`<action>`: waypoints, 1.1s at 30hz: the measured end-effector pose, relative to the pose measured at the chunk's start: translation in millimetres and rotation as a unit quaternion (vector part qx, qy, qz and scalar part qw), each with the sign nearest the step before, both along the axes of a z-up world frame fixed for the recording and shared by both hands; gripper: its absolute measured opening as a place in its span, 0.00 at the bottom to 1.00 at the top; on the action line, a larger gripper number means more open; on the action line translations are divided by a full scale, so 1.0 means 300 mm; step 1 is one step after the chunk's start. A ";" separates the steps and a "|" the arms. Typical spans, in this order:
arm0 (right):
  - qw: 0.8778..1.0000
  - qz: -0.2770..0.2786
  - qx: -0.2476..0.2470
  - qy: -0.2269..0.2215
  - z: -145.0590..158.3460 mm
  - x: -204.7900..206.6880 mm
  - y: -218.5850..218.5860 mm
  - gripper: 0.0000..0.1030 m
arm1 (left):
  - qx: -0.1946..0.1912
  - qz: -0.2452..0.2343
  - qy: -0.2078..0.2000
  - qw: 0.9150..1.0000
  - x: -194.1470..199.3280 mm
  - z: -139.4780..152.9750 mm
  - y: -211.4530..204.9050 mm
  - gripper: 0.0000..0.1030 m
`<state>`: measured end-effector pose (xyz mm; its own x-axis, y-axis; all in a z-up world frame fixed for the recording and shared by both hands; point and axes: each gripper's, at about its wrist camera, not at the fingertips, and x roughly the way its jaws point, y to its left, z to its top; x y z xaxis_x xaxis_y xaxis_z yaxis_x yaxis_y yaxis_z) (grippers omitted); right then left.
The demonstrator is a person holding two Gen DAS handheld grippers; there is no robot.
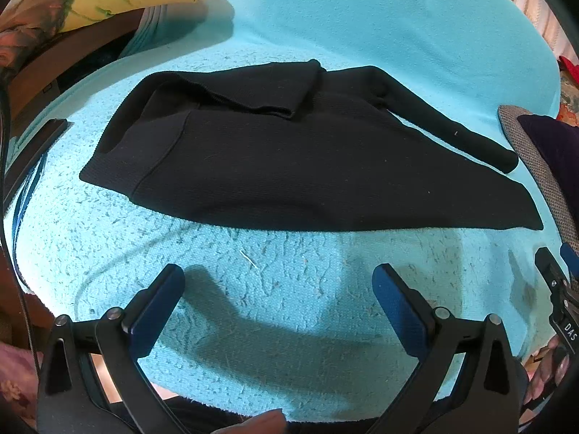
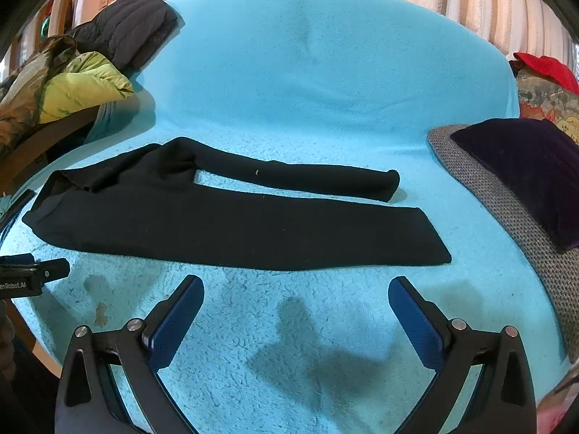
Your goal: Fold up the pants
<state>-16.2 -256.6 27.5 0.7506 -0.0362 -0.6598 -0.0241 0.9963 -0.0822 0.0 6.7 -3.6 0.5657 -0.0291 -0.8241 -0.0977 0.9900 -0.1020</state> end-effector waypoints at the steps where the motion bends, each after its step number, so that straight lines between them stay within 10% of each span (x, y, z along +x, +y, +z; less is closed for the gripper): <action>1: 1.000 0.000 0.000 -0.001 0.000 -0.001 0.002 0.99 | 0.000 0.000 0.000 1.000 0.002 -0.001 -0.004 1.00; 33: 1.000 -0.008 -0.014 -0.007 0.003 -0.008 0.007 0.99 | -0.001 -0.001 0.002 1.000 -0.013 0.014 -0.004 1.00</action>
<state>-18.6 -254.5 28.3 0.7592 -0.0658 -0.6475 -0.0073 0.9940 -0.1096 -3.9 5.3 0.6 0.5615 -0.0316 -0.8268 -0.0965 0.9900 -0.1033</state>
